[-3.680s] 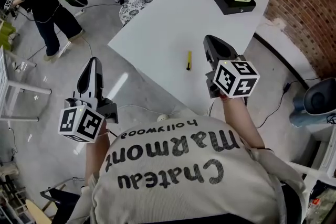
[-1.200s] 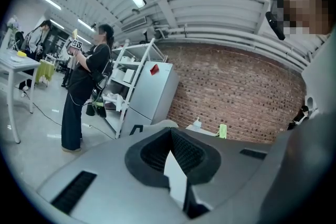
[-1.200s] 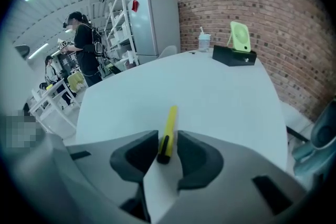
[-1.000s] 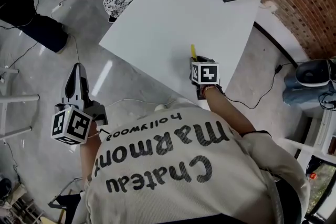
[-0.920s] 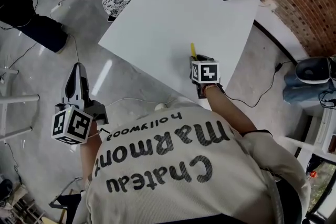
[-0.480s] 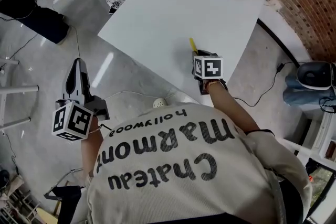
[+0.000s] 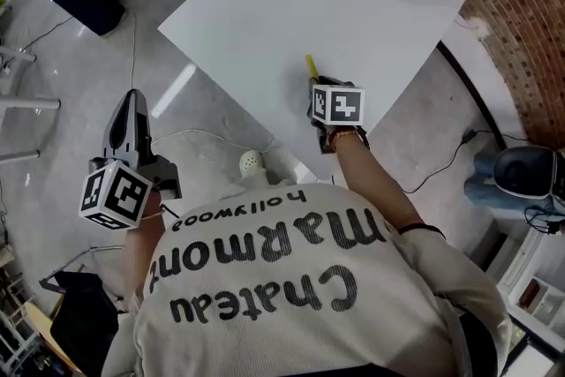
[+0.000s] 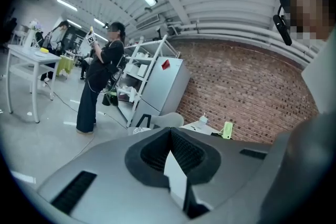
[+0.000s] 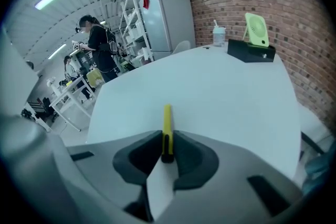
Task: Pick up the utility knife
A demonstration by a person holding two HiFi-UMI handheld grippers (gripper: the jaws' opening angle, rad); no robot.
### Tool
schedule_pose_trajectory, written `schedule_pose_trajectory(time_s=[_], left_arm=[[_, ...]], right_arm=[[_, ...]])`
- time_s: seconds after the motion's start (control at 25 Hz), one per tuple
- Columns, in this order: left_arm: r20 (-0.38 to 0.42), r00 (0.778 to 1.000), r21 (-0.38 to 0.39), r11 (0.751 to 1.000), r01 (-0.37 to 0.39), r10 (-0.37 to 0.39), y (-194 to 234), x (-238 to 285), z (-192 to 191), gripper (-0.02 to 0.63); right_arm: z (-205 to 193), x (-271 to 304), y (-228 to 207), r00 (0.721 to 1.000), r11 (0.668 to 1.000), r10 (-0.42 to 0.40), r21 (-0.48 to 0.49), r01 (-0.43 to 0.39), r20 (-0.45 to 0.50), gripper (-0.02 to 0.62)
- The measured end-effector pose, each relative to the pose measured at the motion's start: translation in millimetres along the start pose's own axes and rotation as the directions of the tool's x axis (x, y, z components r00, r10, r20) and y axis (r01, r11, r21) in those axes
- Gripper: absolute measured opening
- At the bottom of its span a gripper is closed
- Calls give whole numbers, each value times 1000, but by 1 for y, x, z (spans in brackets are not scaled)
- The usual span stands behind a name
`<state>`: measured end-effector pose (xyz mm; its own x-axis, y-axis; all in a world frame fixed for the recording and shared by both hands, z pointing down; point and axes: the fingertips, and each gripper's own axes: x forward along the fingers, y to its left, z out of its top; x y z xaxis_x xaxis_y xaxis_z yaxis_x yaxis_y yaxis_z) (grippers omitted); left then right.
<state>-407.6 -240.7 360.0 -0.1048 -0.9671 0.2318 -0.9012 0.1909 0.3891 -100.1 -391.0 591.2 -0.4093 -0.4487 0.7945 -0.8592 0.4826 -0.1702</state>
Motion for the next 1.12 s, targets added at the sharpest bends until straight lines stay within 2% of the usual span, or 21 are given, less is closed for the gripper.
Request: schedule_pose_trajectory(time_s=[0.16,0.56,0.8,1.12], left_arm=[[-20,999,-59,997,-43,42,-13,-15,-22,2],[-52,997,-37,998,-60,58,-43,-34,-57,2],[-36,998,-32,998,-51,50,-63,-41,-58,2],[-22,999,-9,1000,-29,29,-93,-49,-54,2]], right_arm=[[-1,-1,0,999,999,34,1,-34,2,67],[-15,-17,-21,998,997,54,61,-56,30,66],[-2,-43,-22,990,991,97,82,-106,105,66],[27,-94,-20,963,982,154,71,-173,222,66]])
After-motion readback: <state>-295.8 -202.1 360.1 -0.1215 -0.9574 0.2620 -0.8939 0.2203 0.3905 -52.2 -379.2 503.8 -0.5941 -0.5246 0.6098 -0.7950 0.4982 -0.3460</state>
